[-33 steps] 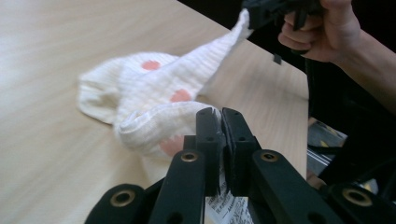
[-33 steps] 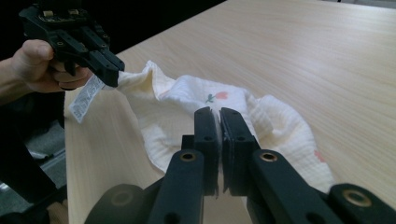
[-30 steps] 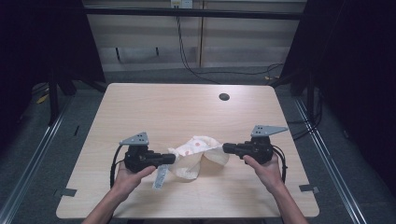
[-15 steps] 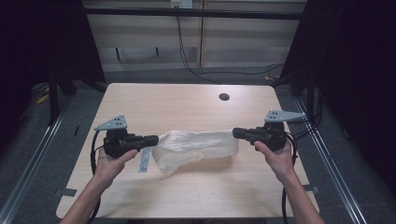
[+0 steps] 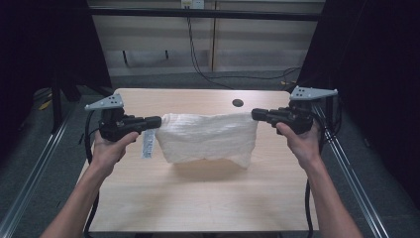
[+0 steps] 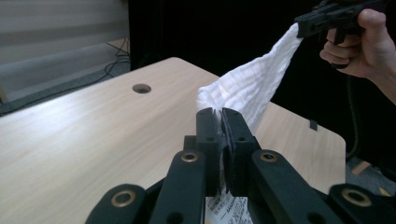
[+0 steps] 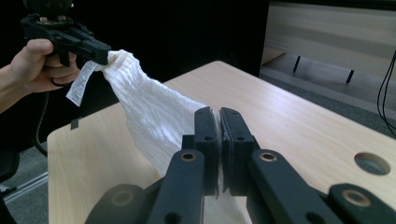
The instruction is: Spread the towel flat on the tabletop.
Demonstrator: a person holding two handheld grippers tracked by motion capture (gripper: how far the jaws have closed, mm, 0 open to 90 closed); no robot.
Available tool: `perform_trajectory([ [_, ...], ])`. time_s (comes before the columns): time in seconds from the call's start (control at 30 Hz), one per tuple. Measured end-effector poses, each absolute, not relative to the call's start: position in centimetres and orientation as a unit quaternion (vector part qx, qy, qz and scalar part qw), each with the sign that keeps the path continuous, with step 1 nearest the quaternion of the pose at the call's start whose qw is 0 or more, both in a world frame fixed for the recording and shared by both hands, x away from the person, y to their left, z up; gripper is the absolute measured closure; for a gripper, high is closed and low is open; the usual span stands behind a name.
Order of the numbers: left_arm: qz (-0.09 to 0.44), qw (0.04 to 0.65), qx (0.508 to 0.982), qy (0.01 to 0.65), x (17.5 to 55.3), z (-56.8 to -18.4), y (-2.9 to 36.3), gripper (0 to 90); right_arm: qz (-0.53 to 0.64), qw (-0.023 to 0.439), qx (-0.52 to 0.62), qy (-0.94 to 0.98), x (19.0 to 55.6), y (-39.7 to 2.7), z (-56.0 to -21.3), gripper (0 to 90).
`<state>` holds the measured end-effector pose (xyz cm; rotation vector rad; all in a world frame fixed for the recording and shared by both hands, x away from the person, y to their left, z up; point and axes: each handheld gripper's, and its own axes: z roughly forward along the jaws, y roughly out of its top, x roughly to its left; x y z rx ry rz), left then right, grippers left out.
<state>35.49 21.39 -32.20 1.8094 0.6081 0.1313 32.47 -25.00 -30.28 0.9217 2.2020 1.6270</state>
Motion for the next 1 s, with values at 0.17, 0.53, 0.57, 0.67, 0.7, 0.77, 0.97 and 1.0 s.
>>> perform_trajectory([
  [0.17,0.071,0.571,0.772,0.272,37.1,-31.3,21.1,86.8,0.555,0.133,0.322,0.756,34.4,-24.9,-28.8,86.9],
  [0.53,0.092,0.574,0.762,0.286,40.1,-29.6,20.2,87.0,0.550,0.133,0.353,0.745,37.9,-24.9,-29.2,87.1],
  [0.57,0.093,0.568,0.770,0.276,39.8,-29.9,19.9,87.0,0.557,0.129,0.353,0.741,37.8,-25.0,-29.6,87.1],
  [0.67,0.087,0.566,0.775,0.269,38.8,-31.4,20.0,87.0,0.551,0.118,0.355,0.746,37.2,-25.4,-31.0,87.2],
  [0.7,0.081,0.566,0.775,0.271,38.5,-32.1,20.0,87.0,0.549,0.115,0.356,0.748,37.0,-25.5,-31.7,87.2],
  [0.77,0.069,0.561,0.779,0.272,38.0,-33.7,19.9,87.0,0.546,0.108,0.358,0.750,36.5,-25.7,-33.0,87.2],
  [0.97,0.040,0.560,0.783,0.269,36.3,-37.1,19.3,86.9,0.543,0.092,0.352,0.757,35.1,-25.6,-35.5,87.3],
  [1.0,0.039,0.564,0.779,0.270,35.9,-37.4,19.4,86.9,0.544,0.087,0.349,0.758,34.8,-25.5,-35.8,87.3],
])
